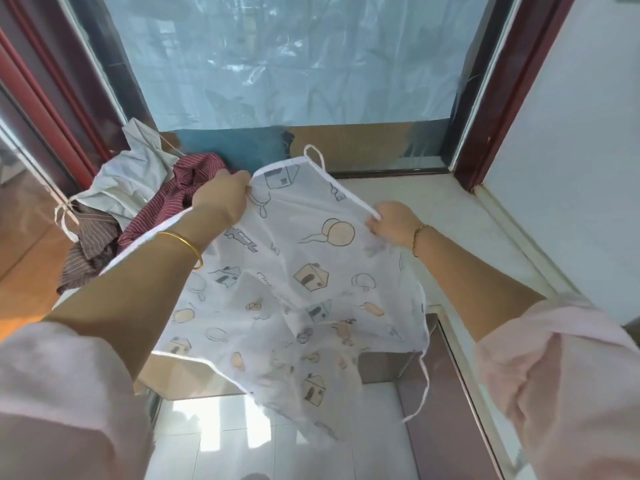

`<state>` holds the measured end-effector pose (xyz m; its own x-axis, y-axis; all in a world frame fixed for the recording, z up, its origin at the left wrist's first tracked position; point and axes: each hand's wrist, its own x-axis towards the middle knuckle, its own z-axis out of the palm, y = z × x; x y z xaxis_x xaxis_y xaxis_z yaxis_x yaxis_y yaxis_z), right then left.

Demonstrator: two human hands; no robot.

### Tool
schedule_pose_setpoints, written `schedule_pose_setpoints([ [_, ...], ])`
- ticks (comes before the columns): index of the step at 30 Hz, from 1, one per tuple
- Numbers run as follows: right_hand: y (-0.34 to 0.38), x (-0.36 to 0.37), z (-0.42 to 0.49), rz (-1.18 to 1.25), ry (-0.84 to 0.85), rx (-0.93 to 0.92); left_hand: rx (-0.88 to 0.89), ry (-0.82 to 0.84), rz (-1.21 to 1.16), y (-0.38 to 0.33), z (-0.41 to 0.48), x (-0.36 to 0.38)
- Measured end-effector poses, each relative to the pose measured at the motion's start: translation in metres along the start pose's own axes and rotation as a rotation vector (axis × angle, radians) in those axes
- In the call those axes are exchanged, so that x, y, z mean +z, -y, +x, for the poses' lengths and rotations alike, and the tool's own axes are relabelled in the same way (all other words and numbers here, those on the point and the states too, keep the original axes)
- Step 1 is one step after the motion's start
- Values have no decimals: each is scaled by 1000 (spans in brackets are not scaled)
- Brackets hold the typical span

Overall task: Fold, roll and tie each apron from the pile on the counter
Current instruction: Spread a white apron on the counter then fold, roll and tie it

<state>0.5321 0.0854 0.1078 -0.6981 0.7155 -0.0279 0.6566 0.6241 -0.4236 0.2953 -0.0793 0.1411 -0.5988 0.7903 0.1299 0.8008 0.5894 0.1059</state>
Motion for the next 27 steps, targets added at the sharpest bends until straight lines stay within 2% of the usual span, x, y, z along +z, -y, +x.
schedule_pose_setpoints([
  [1,-3,4,-4,85,27,3,-31,74,48,-2,-1,1],
  [3,-5,13,-10,103,-71,-8,-124,228,121,-9,-1,6],
  [4,-3,19,-14,48,-143,-40,-166,226,109,-15,-4,5],
  [5,1,24,-18,-10,-199,-93,-166,136,40,-25,-6,4],
  [6,7,29,-21,-39,-244,-161,-82,13,-74,-38,-9,1],
  [7,14,33,-23,-29,-275,-215,65,-31,-205,-53,-10,-3],
  [8,20,38,-24,14,-305,-240,206,43,-305,-70,-14,-5],
  [10,29,43,-25,163,-376,-213,396,347,-254,-101,-23,1],
  [11,29,45,-25,243,-412,-197,429,439,-185,-110,-24,8],
  [13,20,47,-26,373,-431,-206,415,479,-148,-117,-23,20],
  [15,-3,53,-30,492,-363,-158,358,542,-297,-105,-22,26],
  [19,-78,83,-37,587,-165,370,235,815,-684,-74,-25,33],
  [21,-104,105,-41,545,-4,541,196,915,-802,-65,-30,31],
  [25,-121,136,-51,470,252,639,231,924,-861,-52,-36,25],
  [27,-125,146,-53,384,287,614,230,915,-876,-46,-38,26],
])
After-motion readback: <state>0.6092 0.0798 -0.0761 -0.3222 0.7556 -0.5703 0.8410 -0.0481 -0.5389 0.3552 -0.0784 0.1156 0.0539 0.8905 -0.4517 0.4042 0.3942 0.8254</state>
